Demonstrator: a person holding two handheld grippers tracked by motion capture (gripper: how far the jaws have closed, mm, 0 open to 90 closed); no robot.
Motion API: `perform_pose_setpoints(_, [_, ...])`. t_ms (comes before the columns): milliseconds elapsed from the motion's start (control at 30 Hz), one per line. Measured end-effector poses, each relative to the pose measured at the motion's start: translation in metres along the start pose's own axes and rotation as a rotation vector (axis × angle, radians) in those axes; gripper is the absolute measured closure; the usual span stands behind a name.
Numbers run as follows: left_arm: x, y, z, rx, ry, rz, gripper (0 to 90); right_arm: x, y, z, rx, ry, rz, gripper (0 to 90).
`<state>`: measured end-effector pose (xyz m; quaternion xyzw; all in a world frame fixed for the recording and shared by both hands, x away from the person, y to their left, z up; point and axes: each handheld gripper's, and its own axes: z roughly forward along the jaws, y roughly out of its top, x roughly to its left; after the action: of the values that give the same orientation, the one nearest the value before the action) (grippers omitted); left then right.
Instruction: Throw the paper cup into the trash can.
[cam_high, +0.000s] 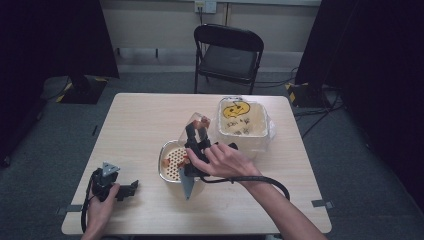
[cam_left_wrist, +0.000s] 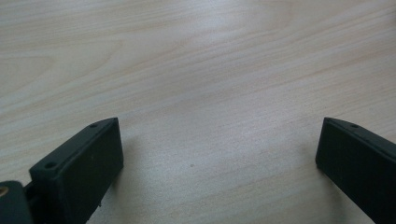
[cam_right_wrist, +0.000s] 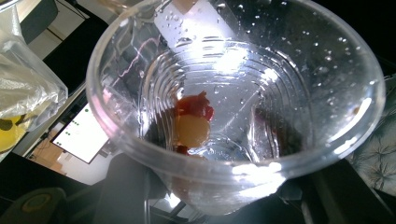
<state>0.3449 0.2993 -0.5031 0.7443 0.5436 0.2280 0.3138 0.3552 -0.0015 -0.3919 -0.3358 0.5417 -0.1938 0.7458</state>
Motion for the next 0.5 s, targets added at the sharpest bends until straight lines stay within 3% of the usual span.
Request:
perform_pose_setpoints(67, [0.0, 0.0, 0.0, 0.0, 0.0, 0.0, 0.3, 0.0008, -0.0002, 0.0, 0.005, -0.008, 0.023, 51.1])
perform_pose_setpoints(100, [0.0, 0.0, 0.0, -0.001, -0.001, -0.002, 0.3, -0.0008, -0.0007, -0.0016, 0.005, -0.004, -0.013, 51.2])
perform_pose_setpoints(333, [0.0, 0.0, 0.0, 0.0, 0.0, 0.0, 0.3, -0.0022, -0.0009, -0.0041, -0.011, -0.039, -0.039, 51.4])
perform_pose_setpoints(367, [0.0, 0.0, 0.0, 0.0, 0.0, 0.0, 0.3, -0.0021, -0.0014, -0.0049, -0.018, -0.037, -0.026, 51.4])
perform_pose_setpoints(400, [0.0, 0.0, 0.0, 0.0, 0.0, 0.0, 0.3, -0.0056, -0.0043, -0.0019, -0.008, -0.001, 0.048, 51.4])
perform_pose_setpoints(433, [0.0001, 0.0, 0.0, 0.001, -0.002, 0.001, 0.3, -0.0053, -0.0052, 0.0, 0.003, 0.005, 0.07, 51.4])
perform_pose_setpoints(500, [0.0, 0.0, 0.0, 0.0, 0.0, 0.0, 0.3, -0.0039, -0.003, -0.0032, -0.023, -0.009, 0.01, 51.6])
